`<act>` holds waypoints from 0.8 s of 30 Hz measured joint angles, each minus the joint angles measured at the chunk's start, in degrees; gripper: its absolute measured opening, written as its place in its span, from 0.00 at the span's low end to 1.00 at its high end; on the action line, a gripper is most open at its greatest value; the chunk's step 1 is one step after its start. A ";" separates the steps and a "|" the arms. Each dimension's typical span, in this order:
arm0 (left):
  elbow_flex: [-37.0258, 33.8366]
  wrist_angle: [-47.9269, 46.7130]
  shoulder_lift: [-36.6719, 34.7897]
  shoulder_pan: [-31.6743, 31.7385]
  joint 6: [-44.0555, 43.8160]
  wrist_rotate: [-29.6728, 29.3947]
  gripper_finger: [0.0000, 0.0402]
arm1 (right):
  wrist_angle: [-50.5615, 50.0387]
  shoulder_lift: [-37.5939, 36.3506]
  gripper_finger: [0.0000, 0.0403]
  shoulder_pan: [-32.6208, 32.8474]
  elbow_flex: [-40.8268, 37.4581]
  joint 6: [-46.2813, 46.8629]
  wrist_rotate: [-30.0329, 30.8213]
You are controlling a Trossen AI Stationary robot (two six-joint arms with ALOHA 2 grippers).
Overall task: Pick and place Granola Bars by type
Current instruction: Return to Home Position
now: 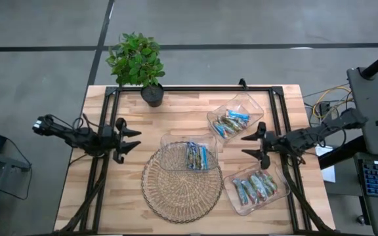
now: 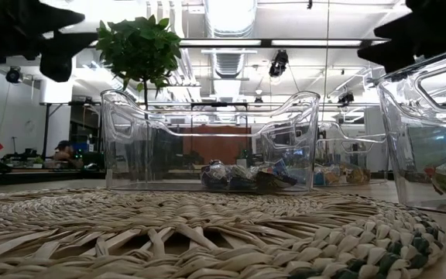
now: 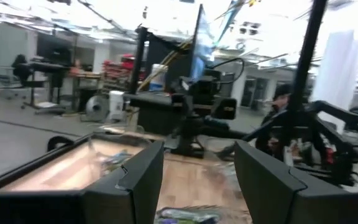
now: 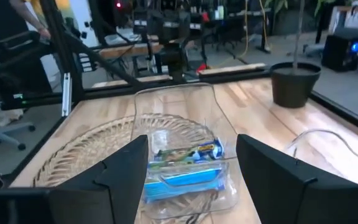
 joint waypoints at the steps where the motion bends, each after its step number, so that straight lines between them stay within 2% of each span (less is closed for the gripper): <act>1: -0.55 0.34 -0.01 0.03 -0.04 -0.42 0.44 | -0.01 -1.49 0.58 0.02 -0.81 -0.81 0.06; 11: -3.12 2.08 0.01 -0.01 0.03 0.96 0.44 | -0.43 -13.41 0.58 0.00 -7.90 -2.43 0.01; 16: -3.12 2.08 0.00 -0.01 1.67 0.18 0.44 | -0.44 -16.56 0.58 0.00 -9.69 -4.21 0.39; 24: -3.16 0.22 -1.22 0.05 0.43 -0.61 0.44 | -1.86 -18.67 0.58 -0.04 -10.23 -5.86 4.39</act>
